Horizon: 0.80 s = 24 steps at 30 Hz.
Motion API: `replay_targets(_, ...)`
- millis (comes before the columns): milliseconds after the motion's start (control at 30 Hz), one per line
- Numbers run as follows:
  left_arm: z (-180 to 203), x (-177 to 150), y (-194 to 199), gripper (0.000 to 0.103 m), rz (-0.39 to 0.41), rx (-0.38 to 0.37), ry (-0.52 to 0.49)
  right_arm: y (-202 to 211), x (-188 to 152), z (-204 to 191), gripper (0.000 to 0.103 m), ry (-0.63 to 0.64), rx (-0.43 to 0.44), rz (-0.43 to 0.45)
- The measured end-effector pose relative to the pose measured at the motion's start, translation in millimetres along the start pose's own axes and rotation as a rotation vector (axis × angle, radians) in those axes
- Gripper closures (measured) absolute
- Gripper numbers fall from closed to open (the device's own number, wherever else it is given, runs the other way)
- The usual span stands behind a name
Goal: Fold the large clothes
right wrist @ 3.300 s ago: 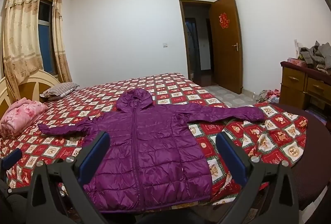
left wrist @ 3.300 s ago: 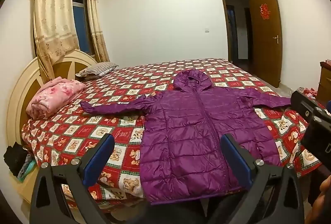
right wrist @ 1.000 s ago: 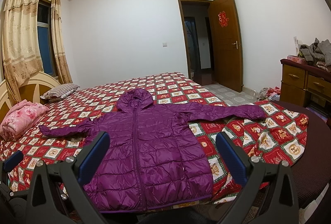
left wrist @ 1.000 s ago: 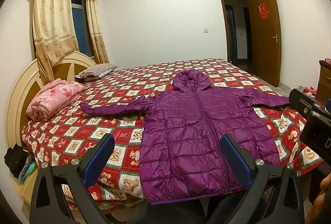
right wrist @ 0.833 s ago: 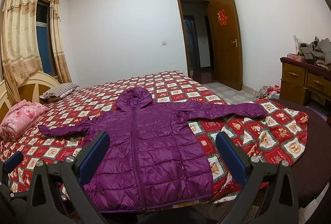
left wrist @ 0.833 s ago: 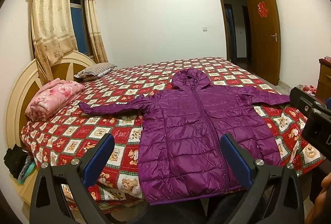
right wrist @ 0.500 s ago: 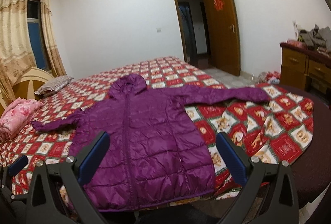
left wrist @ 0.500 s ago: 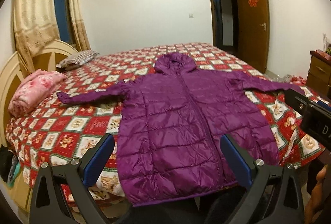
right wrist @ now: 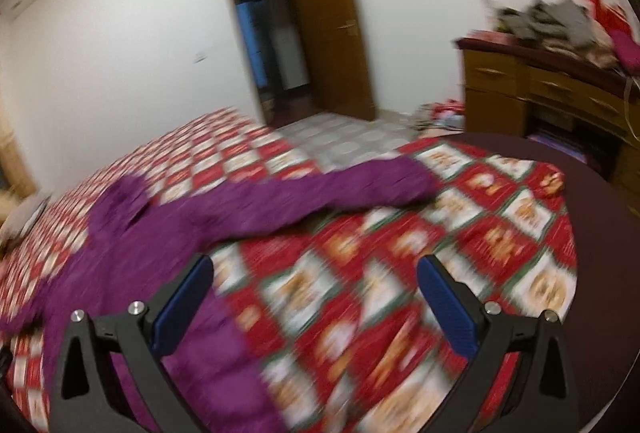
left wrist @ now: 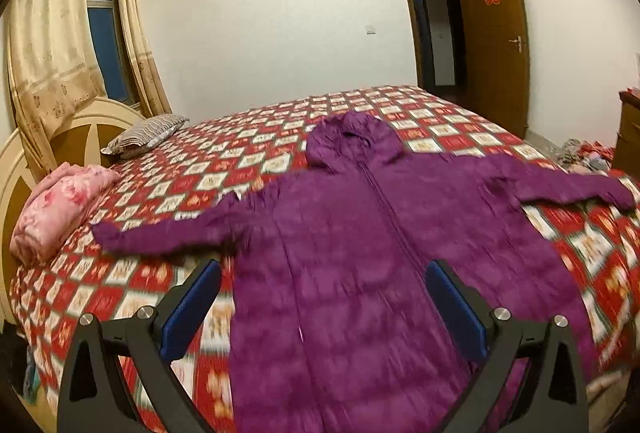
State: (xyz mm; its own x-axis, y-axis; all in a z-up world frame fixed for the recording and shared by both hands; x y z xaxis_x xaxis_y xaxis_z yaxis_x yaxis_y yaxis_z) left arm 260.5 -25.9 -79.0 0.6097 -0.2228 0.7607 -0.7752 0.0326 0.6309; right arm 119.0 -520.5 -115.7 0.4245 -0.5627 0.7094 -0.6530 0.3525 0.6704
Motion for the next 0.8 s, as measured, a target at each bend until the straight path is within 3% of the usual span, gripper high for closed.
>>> replay_targets(167,-24,36,-54,0.001,-0.026,0.006,0.071,-74,54,70,0.013,-0.176,-0.110,-0.078)
replay_targets(300,-49,44,-98,0.001,-0.066,0.055,0.125,-128,62,100,0.017,-0.290,-0.157,-0.176)
replay_targets(433,-68,35,-137,0.001,-0.111,0.096,0.161,-163,62,110,0.022,-0.302,-0.230,-0.229)
replay_targets(500,-72,26,-152,0.001,-0.134,0.114,0.163,-174,57,111,0.038,-0.297,-0.256,-0.259)
replay_targets(567,-73,16,-167,0.001,-0.173,0.123,0.159,-188,53,111,0.047,-0.286,-0.260,-0.291)
replay_targets(633,-72,7,-179,0.001,-0.198,0.123,0.154,-186,53,110,0.057,-0.250,-0.295,-0.270)
replay_targets(667,-71,2,-182,0.001,-0.205,0.122,0.151,-188,53,109,0.068,-0.243,-0.286,-0.275)
replay_targets(800,-65,-8,-195,0.001,-0.226,0.122,0.139,-185,53,103,0.086,-0.193,-0.284,-0.279)
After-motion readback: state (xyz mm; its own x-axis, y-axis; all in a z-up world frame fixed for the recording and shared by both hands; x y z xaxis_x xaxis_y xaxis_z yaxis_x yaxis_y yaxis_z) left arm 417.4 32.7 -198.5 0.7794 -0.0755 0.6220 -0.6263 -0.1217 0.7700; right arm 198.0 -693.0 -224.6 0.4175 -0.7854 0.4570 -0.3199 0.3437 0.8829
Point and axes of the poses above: each gripper's, at about its wrist camera, not at the fingertips, and y roughly against the way its jaws point, z to its right, x to its top, the point moved 8 cm from there along -y, roughly the way its jaws point, and after that the axes turned 9 degrees about -z, right-handed, at the moved point
